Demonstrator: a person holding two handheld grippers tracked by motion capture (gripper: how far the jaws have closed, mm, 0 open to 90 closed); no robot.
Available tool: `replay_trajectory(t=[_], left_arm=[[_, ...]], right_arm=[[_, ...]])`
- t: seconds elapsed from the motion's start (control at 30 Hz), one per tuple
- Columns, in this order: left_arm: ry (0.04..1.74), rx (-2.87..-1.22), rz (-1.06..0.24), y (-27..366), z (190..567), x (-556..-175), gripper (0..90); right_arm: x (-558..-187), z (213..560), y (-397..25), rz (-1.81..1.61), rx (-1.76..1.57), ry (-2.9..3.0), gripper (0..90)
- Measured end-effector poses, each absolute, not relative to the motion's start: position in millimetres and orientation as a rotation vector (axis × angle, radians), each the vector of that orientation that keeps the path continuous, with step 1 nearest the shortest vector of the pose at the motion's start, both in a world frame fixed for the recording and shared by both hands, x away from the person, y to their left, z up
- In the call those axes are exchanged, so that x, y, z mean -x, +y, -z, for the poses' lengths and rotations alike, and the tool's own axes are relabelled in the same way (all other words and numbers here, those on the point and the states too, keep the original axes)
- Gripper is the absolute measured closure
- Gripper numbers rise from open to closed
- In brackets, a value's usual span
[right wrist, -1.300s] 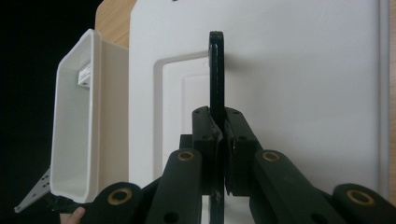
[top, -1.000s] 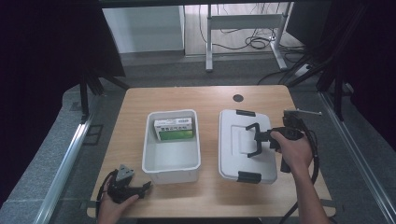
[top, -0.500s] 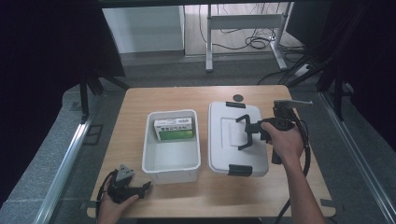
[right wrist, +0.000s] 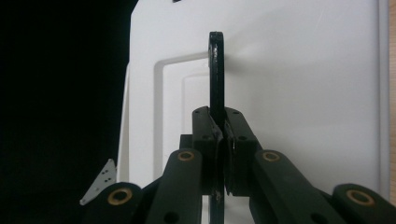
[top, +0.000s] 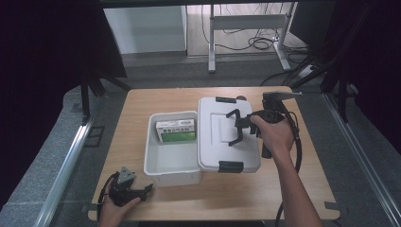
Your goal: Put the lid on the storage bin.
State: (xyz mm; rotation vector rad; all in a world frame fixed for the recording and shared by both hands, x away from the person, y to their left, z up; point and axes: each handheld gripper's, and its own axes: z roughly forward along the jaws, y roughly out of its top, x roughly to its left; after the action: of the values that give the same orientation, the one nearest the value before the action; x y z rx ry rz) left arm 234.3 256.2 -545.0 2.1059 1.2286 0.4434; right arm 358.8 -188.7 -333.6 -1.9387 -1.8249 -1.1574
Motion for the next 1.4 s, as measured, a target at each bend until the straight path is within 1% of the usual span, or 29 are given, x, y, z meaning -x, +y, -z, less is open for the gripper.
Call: replay_trajectory(t=[0.4, 0.97, 1.4], left_arm=[[1.228, -2.107, -0.443, 256.3, 545.0, -234.3, 11.6], [1.228, -2.106, -0.443, 256.2, 545.0, -234.3, 11.6], [1.228, -2.104, -0.445, 256.1, 545.2, -234.3, 11.6]], right_arm=[[-365.2, 313.1, -158.0, 1.164, 1.873, -1.874, 85.0], [-371.4, 307.6, -125.0, 1.143, 1.835, -1.895, 85.0], [-376.4, 306.2, -107.4, 1.133, 1.834, -1.894, 85.0]])
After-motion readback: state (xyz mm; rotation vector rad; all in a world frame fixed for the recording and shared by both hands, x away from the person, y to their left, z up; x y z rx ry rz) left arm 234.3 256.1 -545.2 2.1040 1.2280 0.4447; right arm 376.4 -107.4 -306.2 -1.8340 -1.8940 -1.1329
